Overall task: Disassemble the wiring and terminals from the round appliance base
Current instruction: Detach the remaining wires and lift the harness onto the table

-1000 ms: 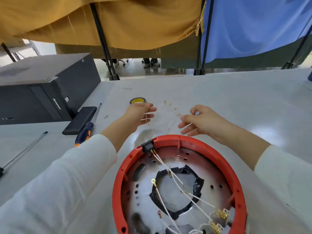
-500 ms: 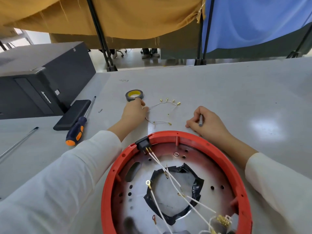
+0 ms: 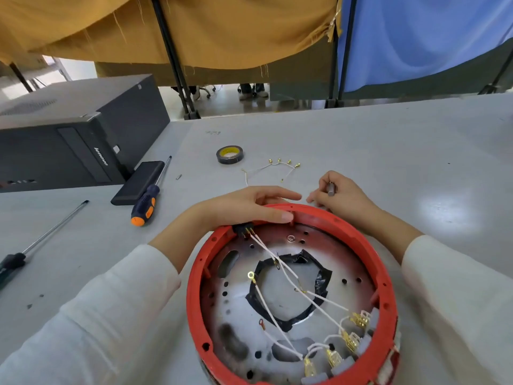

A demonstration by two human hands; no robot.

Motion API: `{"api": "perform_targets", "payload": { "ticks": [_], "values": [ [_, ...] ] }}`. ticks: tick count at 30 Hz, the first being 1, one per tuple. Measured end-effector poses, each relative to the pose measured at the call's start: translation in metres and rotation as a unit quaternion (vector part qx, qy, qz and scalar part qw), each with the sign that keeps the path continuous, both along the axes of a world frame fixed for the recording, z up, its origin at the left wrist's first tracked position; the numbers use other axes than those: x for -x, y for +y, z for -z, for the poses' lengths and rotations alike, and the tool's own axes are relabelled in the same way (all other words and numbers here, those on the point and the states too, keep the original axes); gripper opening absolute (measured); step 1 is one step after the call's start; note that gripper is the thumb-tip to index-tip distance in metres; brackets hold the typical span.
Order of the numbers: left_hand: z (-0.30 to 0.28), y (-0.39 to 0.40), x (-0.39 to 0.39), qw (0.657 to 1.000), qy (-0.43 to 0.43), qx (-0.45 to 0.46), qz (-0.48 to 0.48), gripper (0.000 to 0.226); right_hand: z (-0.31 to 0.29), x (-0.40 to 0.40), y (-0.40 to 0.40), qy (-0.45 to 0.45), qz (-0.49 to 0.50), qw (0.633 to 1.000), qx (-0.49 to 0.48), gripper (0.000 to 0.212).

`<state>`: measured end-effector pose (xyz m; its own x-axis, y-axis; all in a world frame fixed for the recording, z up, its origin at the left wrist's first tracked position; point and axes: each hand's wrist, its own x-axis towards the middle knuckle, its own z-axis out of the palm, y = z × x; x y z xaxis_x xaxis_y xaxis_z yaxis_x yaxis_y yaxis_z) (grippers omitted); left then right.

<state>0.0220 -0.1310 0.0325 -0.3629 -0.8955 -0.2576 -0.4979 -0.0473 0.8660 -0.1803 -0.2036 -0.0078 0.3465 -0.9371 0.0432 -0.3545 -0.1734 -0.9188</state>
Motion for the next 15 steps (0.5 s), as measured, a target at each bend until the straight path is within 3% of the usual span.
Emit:
{"api": "perform_targets", "payload": {
  "ticks": [6, 11, 15],
  "values": [
    [0.004, 0.022, -0.006, 0.996, 0.017, 0.041, -0.076, 0.035, -0.017, 0.017, 0.024, -0.067, -0.044, 0.992, -0.097, 0.018],
    [0.008, 0.050, -0.018, 0.974, 0.035, 0.077, -0.209, 0.029, -0.038, 0.028, 0.036, 0.028, -0.062, 0.997, -0.044, 0.025],
    [0.015, 0.066, -0.015, 0.943, -0.007, 0.109, -0.314, 0.033, -0.056, 0.031, 0.044, 0.191, -0.080, 0.977, 0.049, 0.028]
  ]
}}
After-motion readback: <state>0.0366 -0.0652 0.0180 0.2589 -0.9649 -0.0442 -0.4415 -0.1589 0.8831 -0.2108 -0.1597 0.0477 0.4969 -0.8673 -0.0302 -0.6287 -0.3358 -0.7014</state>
